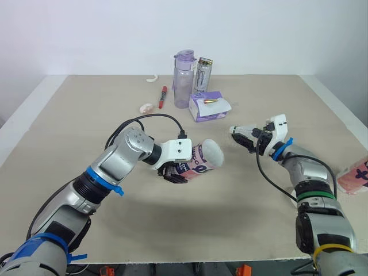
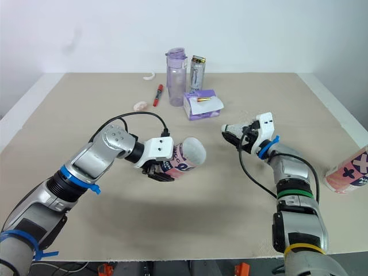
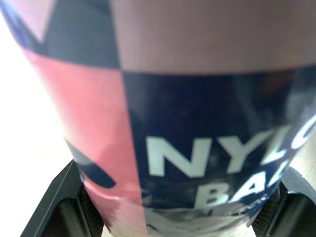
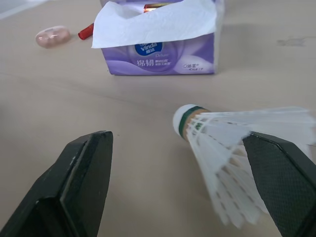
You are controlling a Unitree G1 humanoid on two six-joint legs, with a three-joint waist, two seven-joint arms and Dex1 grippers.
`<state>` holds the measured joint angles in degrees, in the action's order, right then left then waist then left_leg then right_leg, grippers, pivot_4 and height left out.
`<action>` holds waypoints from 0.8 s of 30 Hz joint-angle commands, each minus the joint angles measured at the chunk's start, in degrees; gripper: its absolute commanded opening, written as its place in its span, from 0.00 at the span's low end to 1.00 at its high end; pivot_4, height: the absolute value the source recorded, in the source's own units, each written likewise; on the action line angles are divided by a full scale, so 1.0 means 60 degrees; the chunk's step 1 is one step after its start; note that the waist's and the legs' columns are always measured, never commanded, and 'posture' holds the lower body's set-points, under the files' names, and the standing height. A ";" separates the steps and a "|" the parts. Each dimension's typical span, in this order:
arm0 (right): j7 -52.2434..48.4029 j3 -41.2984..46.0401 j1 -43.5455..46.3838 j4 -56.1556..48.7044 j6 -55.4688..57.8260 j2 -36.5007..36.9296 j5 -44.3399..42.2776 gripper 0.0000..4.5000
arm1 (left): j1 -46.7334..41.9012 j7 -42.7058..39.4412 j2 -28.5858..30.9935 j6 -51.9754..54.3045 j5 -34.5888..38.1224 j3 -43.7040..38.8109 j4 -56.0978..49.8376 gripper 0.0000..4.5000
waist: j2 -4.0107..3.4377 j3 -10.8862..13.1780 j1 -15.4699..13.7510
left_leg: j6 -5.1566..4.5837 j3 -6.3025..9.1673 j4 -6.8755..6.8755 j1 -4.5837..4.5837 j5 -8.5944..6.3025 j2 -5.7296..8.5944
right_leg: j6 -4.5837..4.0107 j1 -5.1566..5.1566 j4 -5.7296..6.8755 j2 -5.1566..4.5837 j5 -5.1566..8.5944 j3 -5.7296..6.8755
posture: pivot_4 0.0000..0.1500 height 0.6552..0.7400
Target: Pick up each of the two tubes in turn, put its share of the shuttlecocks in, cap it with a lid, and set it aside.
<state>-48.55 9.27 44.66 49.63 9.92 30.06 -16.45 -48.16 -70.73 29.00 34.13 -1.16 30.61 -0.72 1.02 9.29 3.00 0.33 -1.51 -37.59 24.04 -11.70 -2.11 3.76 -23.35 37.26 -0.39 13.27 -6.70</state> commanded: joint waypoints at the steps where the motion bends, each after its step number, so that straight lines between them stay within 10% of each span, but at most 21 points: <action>1: 0.0054 0.0087 0.0499 0.0280 -0.0255 -0.0031 0.0104 0.91 | 0.0128 0.0237 0.0111 0.0144 -0.0240 0.0072 0.0144 0.73 | 0.0000 0.0000 0.0001 | 0.0000 0.0000 0.0000 0.0000 0.0000 0.0001 | 0.0001 0.0000 0.0000 0.0000 -0.0001 -0.0001 | 1.00 1.00; 12: 0.0190 0.0181 0.0921 0.1100 -0.0749 -0.0111 0.0355 0.04 | 0.0179 0.0298 0.0108 0.0234 -0.0231 0.0076 0.0027 0.73 | -0.0001 0.0000 0.0002 | 0.0001 0.0000 0.0000 0.0000 0.0002 0.0003 | 0.0006 0.0000 0.0000 0.0000 -0.0003 -0.0005 | 1.00 1.00; 24: -0.0944 -0.0470 -0.0881 -0.4515 -0.1306 0.1335 0.0783 0.01 | 0.0145 0.0184 0.0062 0.0215 -0.0118 0.0054 0.0076 0.73 | -0.0015 0.0003 -0.0031 | 0.0001 0.0013 0.0006 0.0015 0.0001 0.0022 | 0.0032 -0.0003 0.0000 -0.0002 0.0012 -0.0014 | 1.00 1.00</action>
<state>-52.72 5.61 38.84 30.80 3.71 35.53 -11.45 -47.89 -70.45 28.69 34.92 -0.99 30.50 -1.55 0.92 9.31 2.82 0.34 -1.45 -37.54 24.12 -11.69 -1.95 4.04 -23.37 37.26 -0.41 13.30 -6.85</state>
